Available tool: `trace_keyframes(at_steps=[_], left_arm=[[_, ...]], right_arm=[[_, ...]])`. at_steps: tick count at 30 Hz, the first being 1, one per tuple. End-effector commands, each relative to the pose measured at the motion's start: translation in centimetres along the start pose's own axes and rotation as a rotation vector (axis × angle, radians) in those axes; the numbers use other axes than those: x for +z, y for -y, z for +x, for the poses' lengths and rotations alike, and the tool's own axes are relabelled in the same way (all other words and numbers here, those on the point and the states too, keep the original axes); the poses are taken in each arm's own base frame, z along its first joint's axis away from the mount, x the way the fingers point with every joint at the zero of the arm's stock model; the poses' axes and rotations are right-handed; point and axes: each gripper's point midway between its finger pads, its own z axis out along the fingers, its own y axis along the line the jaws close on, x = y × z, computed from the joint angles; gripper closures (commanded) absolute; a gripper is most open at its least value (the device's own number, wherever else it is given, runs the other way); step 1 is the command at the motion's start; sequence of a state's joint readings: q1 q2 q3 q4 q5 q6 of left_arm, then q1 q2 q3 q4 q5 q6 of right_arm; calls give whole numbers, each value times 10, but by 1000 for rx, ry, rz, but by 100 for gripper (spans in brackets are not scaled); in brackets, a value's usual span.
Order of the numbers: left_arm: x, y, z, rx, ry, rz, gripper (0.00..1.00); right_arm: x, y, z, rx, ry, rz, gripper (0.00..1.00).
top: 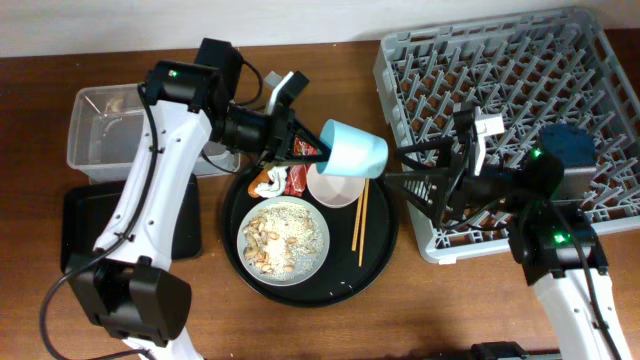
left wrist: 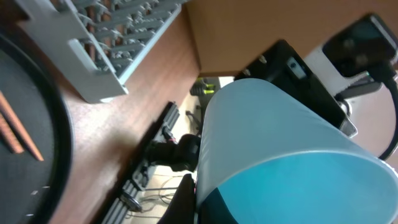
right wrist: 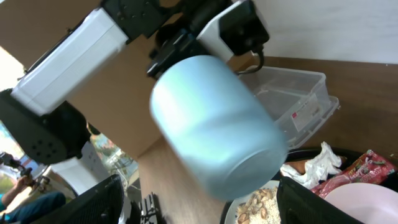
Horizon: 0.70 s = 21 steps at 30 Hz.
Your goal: Sort waste into correct bins and load items into the dishwasher rack
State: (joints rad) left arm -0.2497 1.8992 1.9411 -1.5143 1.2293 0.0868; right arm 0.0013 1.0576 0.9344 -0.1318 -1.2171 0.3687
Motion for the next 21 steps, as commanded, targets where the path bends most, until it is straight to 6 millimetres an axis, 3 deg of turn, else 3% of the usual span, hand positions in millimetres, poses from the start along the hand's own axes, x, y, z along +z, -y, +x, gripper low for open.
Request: trace_keyframes(at_steps=[1, 3, 8, 10, 12, 13, 14, 15, 16, 18, 21], left_arm=[[3, 18, 5, -6, -12, 95, 100], [8, 22, 7, -2, -25, 108, 100], [16, 25, 12, -4, -51, 112, 100], [16, 25, 11, 8, -47, 112, 100], [16, 25, 7, 36, -39, 112, 100], [16, 25, 6, 48, -35, 111, 95], [16, 23, 5, 59, -33, 101, 70], [17, 19, 3, 75, -30, 80, 30], [17, 16, 2, 83, -28, 61, 16], [16, 4, -1, 101, -22, -7, 4], [15, 0, -5, 120, -11, -25, 3]], right_arm=[[7, 5, -2, 30, -10, -25, 22], [17, -5, 0, -18, -40, -120, 19], [27, 7, 5, 22, -64, -141, 19], [24, -10, 1, -8, -78, -225, 32], [22, -18, -6, -9, -74, -251, 38], [22, -20, -8, -8, -71, -254, 40], [21, -23, -9, -12, -69, -254, 46], [20, -25, -10, -19, -64, -252, 47], [19, -26, -11, -24, -60, -249, 50], [5, -21, -20, -12, -26, -205, 52], [-11, -7, -31, 48, 19, -138, 54]])
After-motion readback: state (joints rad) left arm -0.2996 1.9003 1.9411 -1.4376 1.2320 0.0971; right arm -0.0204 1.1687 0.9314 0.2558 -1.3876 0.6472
